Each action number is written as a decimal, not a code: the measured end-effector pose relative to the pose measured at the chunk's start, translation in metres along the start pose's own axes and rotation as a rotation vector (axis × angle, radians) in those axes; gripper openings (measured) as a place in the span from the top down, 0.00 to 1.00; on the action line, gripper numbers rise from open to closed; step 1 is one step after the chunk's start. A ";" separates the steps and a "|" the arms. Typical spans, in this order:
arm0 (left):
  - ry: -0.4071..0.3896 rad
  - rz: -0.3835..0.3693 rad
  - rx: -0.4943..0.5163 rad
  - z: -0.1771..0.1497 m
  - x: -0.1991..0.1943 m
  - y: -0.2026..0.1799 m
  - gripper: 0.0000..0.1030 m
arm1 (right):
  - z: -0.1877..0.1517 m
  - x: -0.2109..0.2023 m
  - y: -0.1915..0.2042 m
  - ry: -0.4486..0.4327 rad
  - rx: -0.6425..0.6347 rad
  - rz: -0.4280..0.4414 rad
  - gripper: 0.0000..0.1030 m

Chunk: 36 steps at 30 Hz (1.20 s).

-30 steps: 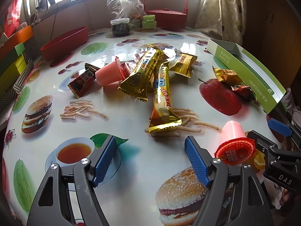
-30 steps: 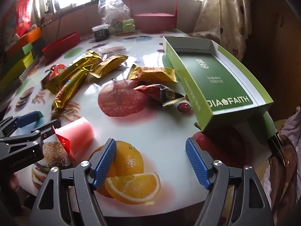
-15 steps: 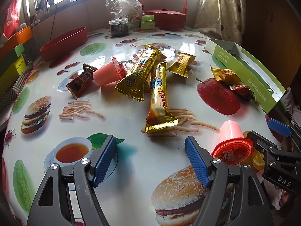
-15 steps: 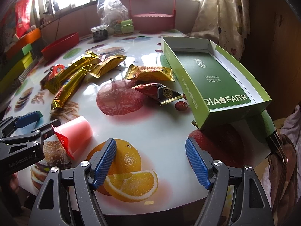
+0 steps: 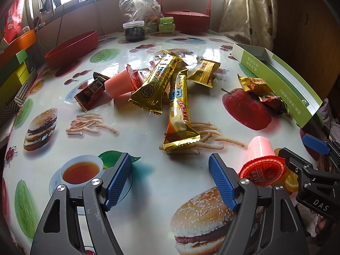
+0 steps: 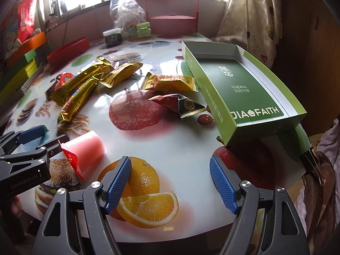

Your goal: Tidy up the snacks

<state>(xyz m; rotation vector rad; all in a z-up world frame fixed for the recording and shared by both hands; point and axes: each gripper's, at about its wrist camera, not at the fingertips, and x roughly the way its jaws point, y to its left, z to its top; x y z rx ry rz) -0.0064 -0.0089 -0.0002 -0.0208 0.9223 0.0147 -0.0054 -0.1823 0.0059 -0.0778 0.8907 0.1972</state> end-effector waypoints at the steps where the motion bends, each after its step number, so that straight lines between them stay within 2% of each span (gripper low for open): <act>1: 0.000 0.000 0.000 0.000 0.000 0.000 0.27 | 0.000 0.000 0.000 0.000 0.000 0.000 0.26; 36: 0.005 -0.006 -0.002 0.001 -0.001 -0.004 0.27 | 0.000 0.000 0.001 0.000 0.002 0.001 0.26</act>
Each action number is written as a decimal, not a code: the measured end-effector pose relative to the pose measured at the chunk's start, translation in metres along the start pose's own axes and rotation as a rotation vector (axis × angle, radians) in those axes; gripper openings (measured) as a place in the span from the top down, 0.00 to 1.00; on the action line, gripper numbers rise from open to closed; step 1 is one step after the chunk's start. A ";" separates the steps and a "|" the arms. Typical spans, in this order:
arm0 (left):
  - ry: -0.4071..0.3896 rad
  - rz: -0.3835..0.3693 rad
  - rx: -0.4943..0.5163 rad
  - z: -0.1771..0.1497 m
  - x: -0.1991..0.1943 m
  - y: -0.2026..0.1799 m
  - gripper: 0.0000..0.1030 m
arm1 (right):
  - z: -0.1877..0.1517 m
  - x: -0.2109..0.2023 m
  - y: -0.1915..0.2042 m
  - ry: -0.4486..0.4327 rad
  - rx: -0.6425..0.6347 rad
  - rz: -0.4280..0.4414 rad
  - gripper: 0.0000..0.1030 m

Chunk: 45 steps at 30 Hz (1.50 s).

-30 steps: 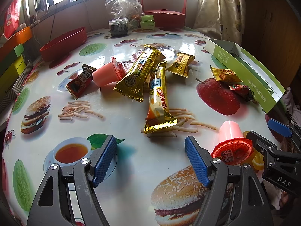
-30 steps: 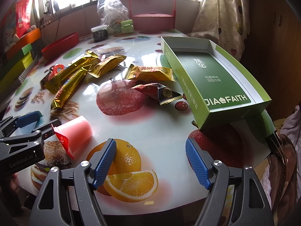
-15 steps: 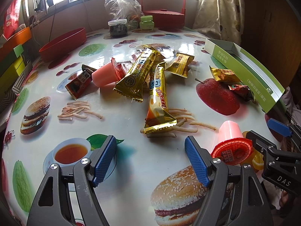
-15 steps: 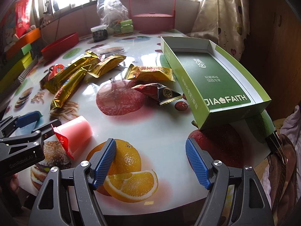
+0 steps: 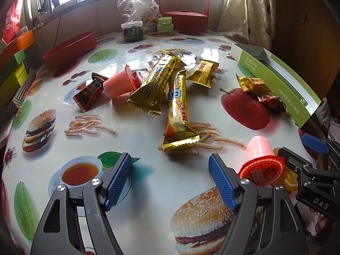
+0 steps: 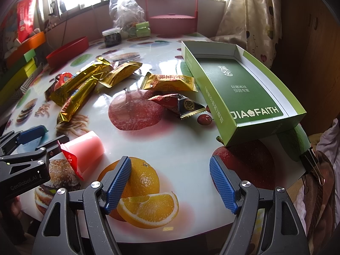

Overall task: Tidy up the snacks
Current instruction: 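Grasp the pink jelly cup with the right gripper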

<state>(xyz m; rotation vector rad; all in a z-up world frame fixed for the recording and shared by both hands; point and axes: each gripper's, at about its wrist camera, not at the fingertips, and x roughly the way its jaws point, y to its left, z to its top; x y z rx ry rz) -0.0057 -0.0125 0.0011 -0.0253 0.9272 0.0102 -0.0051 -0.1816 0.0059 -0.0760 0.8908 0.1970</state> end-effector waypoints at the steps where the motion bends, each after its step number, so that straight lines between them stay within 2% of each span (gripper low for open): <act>1: 0.001 -0.003 -0.002 0.000 0.000 0.000 0.27 | 0.000 -0.001 -0.001 -0.001 0.002 0.001 0.26; 7: 0.010 -0.019 -0.006 0.002 -0.003 -0.001 0.27 | 0.001 -0.015 0.000 -0.058 -0.005 0.054 0.26; 11: 0.005 -0.025 -0.030 0.002 -0.008 0.010 0.27 | 0.004 -0.028 0.003 -0.118 -0.023 0.125 0.26; 14: -0.021 -0.017 -0.060 0.002 -0.016 0.021 0.27 | 0.009 -0.038 0.008 -0.151 -0.032 0.209 0.26; 18: -0.043 -0.001 -0.079 0.002 -0.023 0.030 0.27 | 0.011 -0.040 0.025 -0.152 -0.099 0.287 0.26; 22: -0.052 0.010 -0.097 0.000 -0.026 0.036 0.27 | 0.014 -0.035 0.041 -0.128 -0.150 0.317 0.26; 32: -0.043 0.010 -0.126 0.000 -0.023 0.046 0.27 | 0.020 0.004 0.062 0.002 -0.190 0.253 0.28; 37: -0.030 -0.025 -0.117 0.008 -0.014 0.039 0.27 | 0.020 0.003 0.050 -0.019 -0.173 0.189 0.28; 45: -0.020 -0.066 -0.059 0.026 0.001 0.018 0.27 | 0.019 0.003 0.019 -0.029 -0.079 0.145 0.28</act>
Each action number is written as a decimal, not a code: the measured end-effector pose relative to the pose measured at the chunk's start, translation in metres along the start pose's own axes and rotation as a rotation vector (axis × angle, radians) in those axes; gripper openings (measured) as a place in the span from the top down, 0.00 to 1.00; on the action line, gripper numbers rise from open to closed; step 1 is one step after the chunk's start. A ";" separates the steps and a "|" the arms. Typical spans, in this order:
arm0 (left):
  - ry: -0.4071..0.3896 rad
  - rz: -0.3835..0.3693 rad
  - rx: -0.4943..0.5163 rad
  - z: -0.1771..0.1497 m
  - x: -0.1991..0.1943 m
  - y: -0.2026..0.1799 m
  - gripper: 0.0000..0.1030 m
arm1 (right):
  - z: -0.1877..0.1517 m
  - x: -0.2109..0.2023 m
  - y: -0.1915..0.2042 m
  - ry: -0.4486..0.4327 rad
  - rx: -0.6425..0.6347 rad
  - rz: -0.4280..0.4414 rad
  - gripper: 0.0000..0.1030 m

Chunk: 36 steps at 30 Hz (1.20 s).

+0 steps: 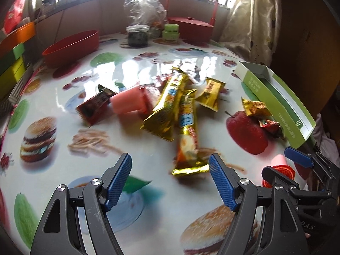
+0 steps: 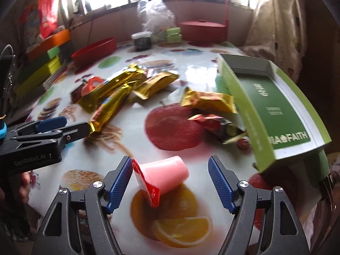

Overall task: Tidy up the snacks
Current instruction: 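Grasp the pink jelly cup with the right gripper, then grasp the gold snack bar with the left gripper while the right holds the jelly cup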

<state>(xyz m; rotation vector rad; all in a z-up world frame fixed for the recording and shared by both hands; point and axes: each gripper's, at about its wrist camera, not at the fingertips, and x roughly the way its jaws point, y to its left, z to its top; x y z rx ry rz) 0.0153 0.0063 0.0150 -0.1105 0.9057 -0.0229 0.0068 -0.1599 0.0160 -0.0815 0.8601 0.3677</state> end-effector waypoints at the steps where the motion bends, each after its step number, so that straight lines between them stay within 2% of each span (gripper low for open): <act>1: 0.002 0.002 0.011 0.002 0.003 -0.003 0.27 | 0.000 0.000 -0.002 0.000 0.003 -0.010 0.28; 9: 0.048 -0.007 0.048 0.012 0.026 -0.013 0.27 | -0.010 -0.001 -0.023 0.002 0.076 -0.010 0.28; 13: 0.037 -0.012 0.043 0.011 0.026 -0.014 0.27 | -0.012 -0.003 -0.027 -0.011 0.093 -0.019 0.28; 16: 0.033 -0.023 0.029 0.012 0.026 -0.012 0.27 | -0.012 -0.003 -0.027 -0.016 0.093 -0.025 0.37; 17: 0.032 -0.022 0.030 0.013 0.026 -0.013 0.29 | -0.011 -0.003 -0.027 -0.019 0.093 -0.025 0.43; 20: 0.027 -0.028 0.052 0.013 0.025 -0.016 0.46 | -0.012 -0.004 -0.029 -0.025 0.095 -0.030 0.57; 23: 0.026 -0.033 0.062 0.014 0.025 -0.018 0.57 | -0.011 -0.004 -0.031 -0.030 0.098 -0.023 0.58; 24: 0.026 -0.037 0.063 0.015 0.025 -0.019 0.66 | -0.011 -0.004 -0.031 -0.032 0.099 -0.020 0.58; 26: 0.027 -0.050 0.058 0.016 0.026 -0.019 0.74 | -0.011 -0.004 -0.032 -0.035 0.102 -0.013 0.59; 36: -0.006 -0.087 0.042 0.020 0.013 -0.016 0.77 | -0.001 -0.005 -0.031 -0.057 0.083 0.011 0.61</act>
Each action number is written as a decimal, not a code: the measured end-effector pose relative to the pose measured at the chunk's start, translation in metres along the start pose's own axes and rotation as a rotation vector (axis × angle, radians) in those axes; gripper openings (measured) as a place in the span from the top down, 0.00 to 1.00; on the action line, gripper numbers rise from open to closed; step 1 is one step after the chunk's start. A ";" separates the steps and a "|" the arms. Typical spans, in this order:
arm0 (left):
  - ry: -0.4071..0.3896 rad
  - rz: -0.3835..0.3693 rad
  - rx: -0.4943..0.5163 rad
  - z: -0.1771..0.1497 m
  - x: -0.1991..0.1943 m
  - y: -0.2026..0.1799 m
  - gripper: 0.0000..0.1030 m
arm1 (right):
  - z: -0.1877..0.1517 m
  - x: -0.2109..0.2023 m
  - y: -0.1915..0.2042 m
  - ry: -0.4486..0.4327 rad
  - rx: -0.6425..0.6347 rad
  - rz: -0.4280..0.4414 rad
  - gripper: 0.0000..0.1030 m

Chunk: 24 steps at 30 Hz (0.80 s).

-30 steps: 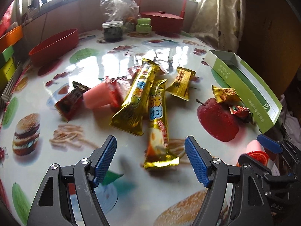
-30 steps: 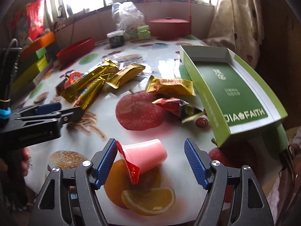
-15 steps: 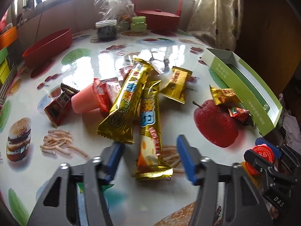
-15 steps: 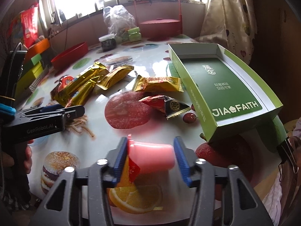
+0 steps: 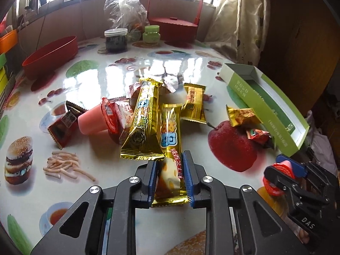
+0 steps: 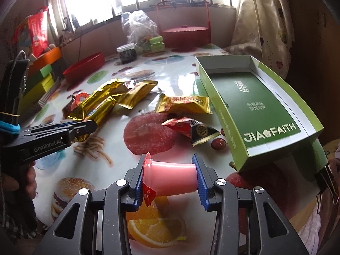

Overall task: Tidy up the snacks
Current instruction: 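Grasp the gold snack bar with the left gripper while the right holds the jelly cup, then carry the snack bar and jelly cup in both grippers over the green box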

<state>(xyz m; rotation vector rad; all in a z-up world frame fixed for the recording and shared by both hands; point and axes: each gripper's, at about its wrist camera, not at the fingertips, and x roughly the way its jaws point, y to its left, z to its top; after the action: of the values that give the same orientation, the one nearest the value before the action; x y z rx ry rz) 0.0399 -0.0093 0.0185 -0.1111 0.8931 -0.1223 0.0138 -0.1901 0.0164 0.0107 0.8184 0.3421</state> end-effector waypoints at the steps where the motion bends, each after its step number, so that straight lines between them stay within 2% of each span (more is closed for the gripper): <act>1: 0.000 -0.004 0.000 0.000 -0.001 0.000 0.77 | 0.001 0.000 0.000 -0.002 0.000 0.002 0.61; 10: 0.054 -0.011 0.013 -0.001 0.015 -0.005 0.77 | 0.006 0.001 0.001 -0.010 -0.004 0.021 0.61; 19: 0.053 0.023 0.081 0.016 0.033 -0.023 0.69 | 0.008 0.002 -0.003 -0.011 0.008 0.021 0.61; 24: 0.055 0.000 0.110 0.015 0.033 -0.033 0.69 | 0.012 0.000 -0.003 -0.020 0.004 0.027 0.61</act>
<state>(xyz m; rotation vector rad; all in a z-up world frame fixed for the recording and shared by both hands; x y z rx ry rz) 0.0696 -0.0462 0.0073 -0.0049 0.9394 -0.1747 0.0232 -0.1911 0.0244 0.0292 0.8000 0.3655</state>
